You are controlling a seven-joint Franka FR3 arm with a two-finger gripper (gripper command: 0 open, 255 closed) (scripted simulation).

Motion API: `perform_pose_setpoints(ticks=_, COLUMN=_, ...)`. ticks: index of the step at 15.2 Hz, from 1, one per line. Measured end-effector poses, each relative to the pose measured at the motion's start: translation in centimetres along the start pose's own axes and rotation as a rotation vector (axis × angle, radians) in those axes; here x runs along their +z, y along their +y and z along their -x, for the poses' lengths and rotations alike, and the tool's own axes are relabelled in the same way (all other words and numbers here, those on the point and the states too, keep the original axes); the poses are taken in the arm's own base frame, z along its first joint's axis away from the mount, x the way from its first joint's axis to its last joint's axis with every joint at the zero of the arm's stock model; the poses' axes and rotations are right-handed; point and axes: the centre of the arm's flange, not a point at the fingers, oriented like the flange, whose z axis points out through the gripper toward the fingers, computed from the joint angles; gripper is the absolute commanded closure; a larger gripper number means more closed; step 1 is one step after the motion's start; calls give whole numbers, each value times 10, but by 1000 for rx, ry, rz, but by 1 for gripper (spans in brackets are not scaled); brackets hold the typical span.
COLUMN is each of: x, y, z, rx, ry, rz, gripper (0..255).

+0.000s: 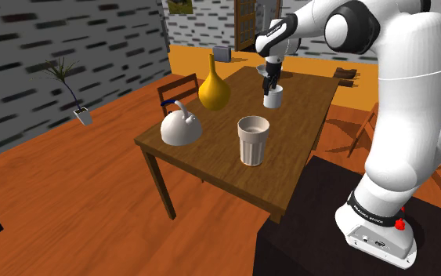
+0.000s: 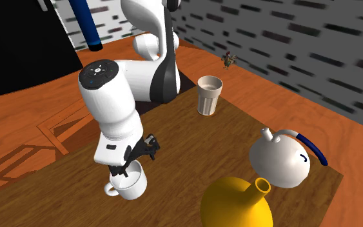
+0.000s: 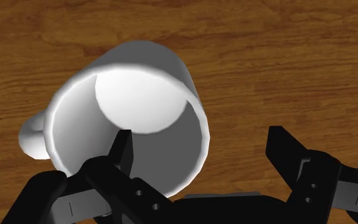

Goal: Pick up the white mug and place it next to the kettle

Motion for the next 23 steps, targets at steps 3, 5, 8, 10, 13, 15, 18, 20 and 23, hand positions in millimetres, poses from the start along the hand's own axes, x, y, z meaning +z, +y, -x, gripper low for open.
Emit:
perform_pose_setpoints(ticks=3, x=12, y=-1, z=0, rx=0, ry=0, rz=0, gripper=0)
perform_pose_setpoints(ticks=5, x=14, y=-1, z=0, rx=0, ry=0, rz=0, gripper=0)
perform_pose_setpoints(ticks=8, x=14, y=-1, z=0, rx=0, ry=0, rz=0, gripper=0)
perform_pose_setpoints(ticks=10, x=14, y=-1, z=0, rx=0, ry=0, rz=0, gripper=255)
perform_pose_setpoints(ticks=13, x=14, y=-1, z=0, rx=0, ry=0, rz=0, gripper=255)
perform_pose_setpoints(ticks=15, x=14, y=-1, z=0, rx=0, ry=1, rz=0, gripper=255)
perform_pose_setpoints(ticks=18, x=14, y=-1, z=0, rx=0, ry=1, rz=1, gripper=255)
perform_pose_setpoints(ticks=20, x=14, y=-1, z=0, rx=0, ry=1, rz=1, gripper=255)
perform_pose_setpoints(ticks=23, x=3, y=-1, z=1, rx=0, ry=0, rz=0, gripper=255)
